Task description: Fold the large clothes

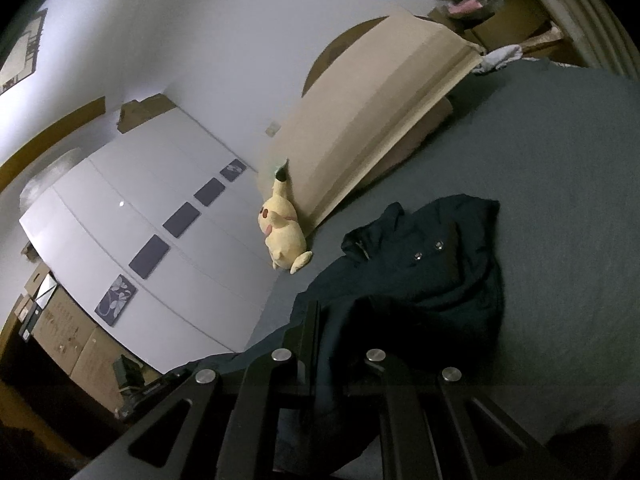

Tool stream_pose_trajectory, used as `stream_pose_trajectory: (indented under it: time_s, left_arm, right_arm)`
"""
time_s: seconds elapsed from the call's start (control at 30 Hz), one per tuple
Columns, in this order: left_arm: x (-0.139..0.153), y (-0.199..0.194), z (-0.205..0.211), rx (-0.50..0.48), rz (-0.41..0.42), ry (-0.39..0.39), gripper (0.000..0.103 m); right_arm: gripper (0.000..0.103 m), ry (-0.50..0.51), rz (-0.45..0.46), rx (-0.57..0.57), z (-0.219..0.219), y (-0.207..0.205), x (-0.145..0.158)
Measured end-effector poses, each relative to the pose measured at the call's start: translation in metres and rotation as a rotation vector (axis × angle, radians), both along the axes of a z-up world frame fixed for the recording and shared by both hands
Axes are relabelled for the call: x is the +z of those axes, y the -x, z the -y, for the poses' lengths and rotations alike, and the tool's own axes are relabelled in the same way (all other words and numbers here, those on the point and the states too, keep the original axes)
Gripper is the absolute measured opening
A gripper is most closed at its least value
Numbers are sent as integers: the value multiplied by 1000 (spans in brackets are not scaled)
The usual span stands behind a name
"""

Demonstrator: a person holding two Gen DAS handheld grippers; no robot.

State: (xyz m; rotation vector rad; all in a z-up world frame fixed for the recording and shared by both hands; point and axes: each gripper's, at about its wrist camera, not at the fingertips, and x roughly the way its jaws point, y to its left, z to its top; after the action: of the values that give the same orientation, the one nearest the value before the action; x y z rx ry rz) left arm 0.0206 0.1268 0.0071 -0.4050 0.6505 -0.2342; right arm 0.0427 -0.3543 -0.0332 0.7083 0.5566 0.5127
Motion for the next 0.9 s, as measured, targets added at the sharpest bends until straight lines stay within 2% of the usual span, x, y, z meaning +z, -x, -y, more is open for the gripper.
stream_pose_trajectory:
  time_s: [0.3,0.57,0.9]
  left_arm:
    - [15,13,-3,-7,42,7,7]
    - [42,30,-3,-2,115,-4,7]
    - [34,-4,-2,-3,83,-6,7]
  right_arm:
    - [8,14,47,13,-2,21,18]
    - [8,31,116,30,-4,37,46]
    - [8,39,76,36,-3,6,42]
